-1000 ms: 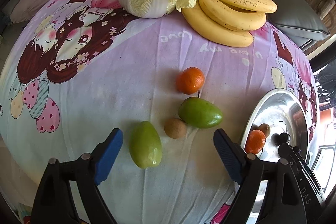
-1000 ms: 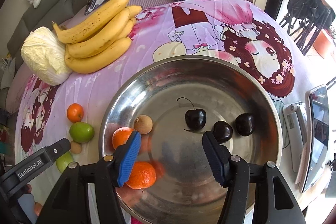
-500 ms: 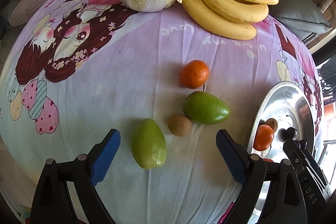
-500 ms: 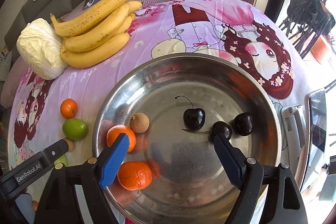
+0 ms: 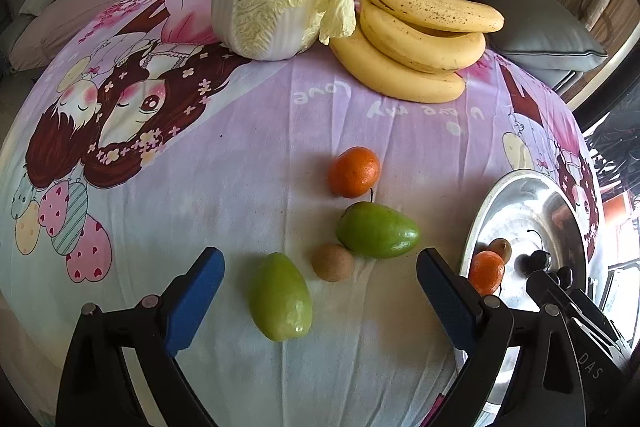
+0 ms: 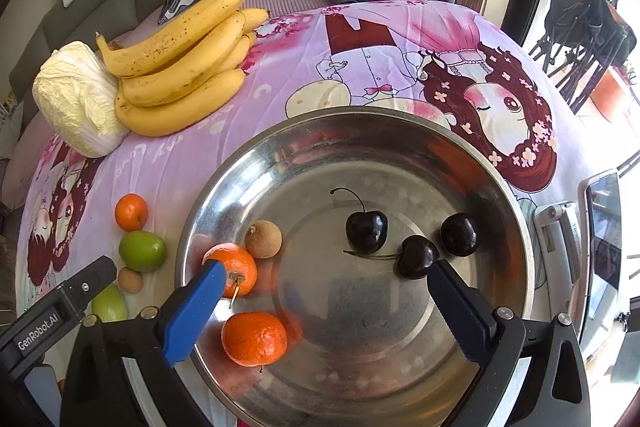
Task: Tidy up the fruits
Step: 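Move both tools back toward the green fruit beside the bowl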
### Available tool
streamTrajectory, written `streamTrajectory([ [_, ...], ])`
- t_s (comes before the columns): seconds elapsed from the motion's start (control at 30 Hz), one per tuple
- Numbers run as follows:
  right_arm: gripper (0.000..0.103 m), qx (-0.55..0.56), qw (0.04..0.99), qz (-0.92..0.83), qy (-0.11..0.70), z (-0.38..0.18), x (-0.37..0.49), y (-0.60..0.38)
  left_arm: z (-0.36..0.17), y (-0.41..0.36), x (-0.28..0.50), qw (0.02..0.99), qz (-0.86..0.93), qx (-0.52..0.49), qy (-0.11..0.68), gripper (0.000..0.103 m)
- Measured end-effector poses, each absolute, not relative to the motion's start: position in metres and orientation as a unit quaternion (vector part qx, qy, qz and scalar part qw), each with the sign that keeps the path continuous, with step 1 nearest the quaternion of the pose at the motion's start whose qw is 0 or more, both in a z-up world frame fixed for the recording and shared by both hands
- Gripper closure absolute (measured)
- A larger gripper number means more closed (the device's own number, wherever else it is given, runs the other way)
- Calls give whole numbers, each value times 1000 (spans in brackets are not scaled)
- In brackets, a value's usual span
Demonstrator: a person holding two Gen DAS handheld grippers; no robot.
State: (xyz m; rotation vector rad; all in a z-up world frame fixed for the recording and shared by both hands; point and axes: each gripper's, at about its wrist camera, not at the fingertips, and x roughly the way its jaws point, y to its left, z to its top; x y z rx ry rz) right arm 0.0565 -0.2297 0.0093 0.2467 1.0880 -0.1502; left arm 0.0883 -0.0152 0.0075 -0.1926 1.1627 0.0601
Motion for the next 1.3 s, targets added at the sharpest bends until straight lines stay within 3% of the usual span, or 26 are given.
streamTrajectory([
  [0.6, 1, 126, 838, -42, 530, 3, 59, -215, 6, -12, 86, 808, -9, -108, 579, 6],
  [1.13, 1, 125, 843, -10, 522, 12, 61, -191, 8, 40, 87, 791, 26, -165, 588, 6],
  [1.3, 6, 111, 855, 8, 506, 26, 63, -174, 4, 54, 88, 791, 29, -179, 585, 6],
])
